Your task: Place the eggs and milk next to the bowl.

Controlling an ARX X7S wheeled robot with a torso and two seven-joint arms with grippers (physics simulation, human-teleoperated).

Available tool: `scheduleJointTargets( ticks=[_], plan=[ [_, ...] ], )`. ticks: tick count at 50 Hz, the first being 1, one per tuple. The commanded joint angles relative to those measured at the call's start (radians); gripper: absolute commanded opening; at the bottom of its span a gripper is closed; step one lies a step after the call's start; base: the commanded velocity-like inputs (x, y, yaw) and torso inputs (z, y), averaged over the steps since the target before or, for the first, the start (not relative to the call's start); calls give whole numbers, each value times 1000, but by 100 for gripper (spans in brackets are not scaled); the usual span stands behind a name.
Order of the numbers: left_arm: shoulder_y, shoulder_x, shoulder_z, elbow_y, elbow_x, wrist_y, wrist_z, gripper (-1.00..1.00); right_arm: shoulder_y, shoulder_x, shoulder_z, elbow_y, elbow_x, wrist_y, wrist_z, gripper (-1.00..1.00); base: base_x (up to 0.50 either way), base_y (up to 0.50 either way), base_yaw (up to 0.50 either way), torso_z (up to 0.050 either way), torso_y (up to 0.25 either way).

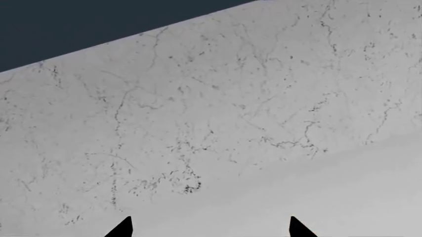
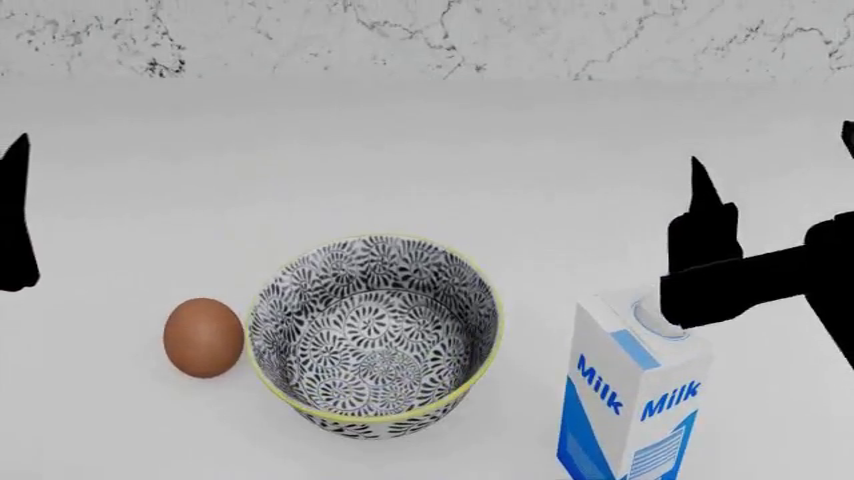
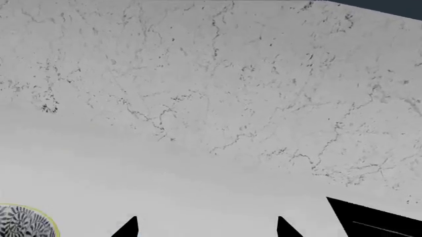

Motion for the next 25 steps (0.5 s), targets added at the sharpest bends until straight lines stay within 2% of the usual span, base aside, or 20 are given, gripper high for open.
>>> scheduleJointTargets(
  ticks=[1,16,25],
  plan=[
    [-18,21,-6,-37,18,14,31,100,34,91,111,-78,163,219,-97,100,0,0,0,0,0],
    [-4,23,9,-91,38,79,51,100,37,147,147,-94,295,301,-120,100,0,0,0,0,0],
    [4,20,15,-112,46,110,63,100,15,199,226,-115,490,315,-90,100,0,0,0,0,0]
  ],
)
